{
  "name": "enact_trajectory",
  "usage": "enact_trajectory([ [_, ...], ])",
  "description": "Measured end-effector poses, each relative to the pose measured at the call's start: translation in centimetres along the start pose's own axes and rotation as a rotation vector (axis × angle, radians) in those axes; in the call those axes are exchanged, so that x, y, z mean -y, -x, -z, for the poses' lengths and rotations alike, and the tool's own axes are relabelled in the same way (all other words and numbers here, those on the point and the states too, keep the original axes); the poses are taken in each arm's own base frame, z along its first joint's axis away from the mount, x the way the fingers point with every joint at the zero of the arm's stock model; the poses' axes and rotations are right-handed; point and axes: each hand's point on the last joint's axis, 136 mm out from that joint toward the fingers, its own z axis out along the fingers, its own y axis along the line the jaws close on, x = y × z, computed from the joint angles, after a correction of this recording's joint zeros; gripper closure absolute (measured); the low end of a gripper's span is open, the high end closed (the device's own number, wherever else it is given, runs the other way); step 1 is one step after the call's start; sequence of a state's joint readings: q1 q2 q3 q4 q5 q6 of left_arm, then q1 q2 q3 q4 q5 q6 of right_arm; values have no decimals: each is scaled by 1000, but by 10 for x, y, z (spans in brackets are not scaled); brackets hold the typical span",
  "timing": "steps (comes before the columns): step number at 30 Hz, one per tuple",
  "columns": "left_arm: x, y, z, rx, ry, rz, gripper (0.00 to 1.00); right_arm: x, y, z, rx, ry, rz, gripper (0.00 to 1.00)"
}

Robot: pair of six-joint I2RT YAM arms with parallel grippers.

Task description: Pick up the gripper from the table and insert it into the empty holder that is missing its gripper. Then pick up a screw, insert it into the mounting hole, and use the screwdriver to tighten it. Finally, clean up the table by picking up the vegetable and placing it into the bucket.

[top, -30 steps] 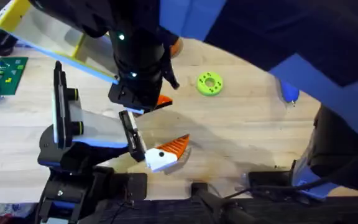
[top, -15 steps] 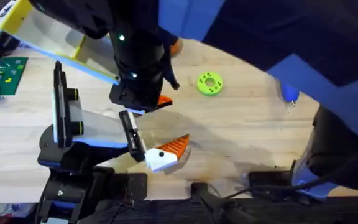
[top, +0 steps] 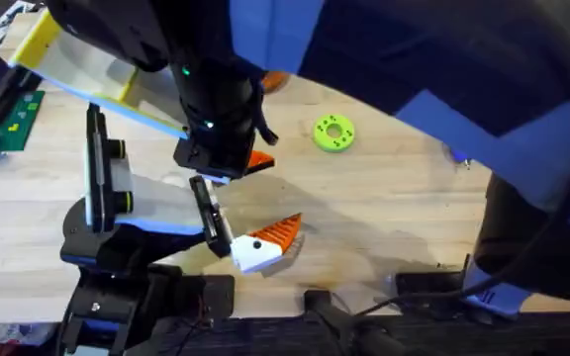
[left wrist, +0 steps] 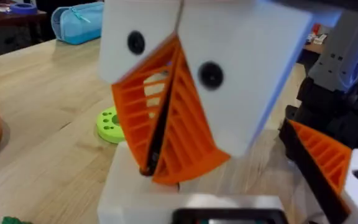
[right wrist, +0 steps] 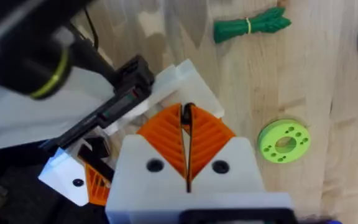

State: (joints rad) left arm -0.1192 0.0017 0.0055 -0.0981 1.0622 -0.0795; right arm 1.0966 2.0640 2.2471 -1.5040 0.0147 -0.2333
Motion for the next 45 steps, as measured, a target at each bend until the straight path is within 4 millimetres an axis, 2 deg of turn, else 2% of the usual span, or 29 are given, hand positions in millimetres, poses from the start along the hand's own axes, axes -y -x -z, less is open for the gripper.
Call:
enact_trajectory([
  [28,0,0,0,0,0,1,14,0,0,0,0,0,0,998],
  [29,0,0,0,0,0,1,14,0,0,0,0,0,-1,954],
  [30,0,0,0,0,0,1,14,0,0,0,0,0,-1,834],
  [34,0,0,0,-1,-2,1,14,5,-4,1,-13,-19,0,226],
  [35,1,0,0,-1,-4,1,13,9,-5,3,-14,-28,-2,96],
  [36,1,0,0,-1,-4,1,13,11,-6,4,-13,-34,-5,29],
  [45,1,0,0,-1,-4,1,14,12,-7,5,-11,-35,-7,7],
])
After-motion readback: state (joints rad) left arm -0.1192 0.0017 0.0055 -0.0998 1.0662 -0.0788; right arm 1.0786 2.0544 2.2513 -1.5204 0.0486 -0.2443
